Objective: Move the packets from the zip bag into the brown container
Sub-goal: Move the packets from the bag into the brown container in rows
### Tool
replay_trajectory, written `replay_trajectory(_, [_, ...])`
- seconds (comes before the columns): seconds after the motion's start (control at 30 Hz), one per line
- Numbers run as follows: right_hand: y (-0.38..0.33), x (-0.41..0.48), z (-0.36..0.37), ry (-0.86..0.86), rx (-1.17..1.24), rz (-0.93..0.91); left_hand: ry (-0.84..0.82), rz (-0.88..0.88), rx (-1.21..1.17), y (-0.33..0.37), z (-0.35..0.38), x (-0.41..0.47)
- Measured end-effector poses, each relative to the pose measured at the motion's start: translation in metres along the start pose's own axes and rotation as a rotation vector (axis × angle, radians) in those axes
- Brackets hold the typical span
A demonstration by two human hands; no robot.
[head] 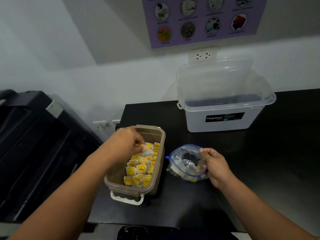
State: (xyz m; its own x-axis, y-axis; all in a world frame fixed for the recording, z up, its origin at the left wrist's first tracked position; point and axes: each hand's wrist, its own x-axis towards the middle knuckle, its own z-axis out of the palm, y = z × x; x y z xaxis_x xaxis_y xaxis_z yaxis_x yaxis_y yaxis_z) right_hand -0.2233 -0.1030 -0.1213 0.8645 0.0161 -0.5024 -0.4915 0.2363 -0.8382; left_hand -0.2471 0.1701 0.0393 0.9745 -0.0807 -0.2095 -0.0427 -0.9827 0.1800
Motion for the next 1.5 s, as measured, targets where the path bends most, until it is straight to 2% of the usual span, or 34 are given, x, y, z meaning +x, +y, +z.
replay_trajectory(0.13, [-0.005,-0.002,0.004,-0.003,0.0,0.001,-0.218,-0.006,0.258,-0.012,0.009,0.002])
replay_trajectory(0.3, [-0.008,-0.006,0.007,-0.022,0.0,0.03,-0.37,0.053,0.502,-0.015,0.029,0.002])
replay_trajectory(0.4, [-0.007,-0.006,0.005,-0.036,0.007,0.034,-0.465,0.083,0.576,-0.016,0.041,0.001])
replay_trajectory(0.57, [-0.007,-0.005,0.004,-0.035,0.014,0.029,-0.588,0.083,0.553,-0.016,0.056,0.004])
replay_trajectory(1.0, [-0.002,0.0,0.006,-0.029,0.03,0.042,-0.678,0.043,0.499,-0.022,0.054,0.009])
replay_trajectory(1.17, [-0.005,-0.003,0.005,-0.033,0.025,0.051,-0.646,0.071,0.431,-0.015,0.06,0.012])
replay_trajectory(1.5, [-0.004,-0.004,0.005,-0.048,0.037,0.067,-0.612,0.011,0.39,-0.03,0.058,0.017])
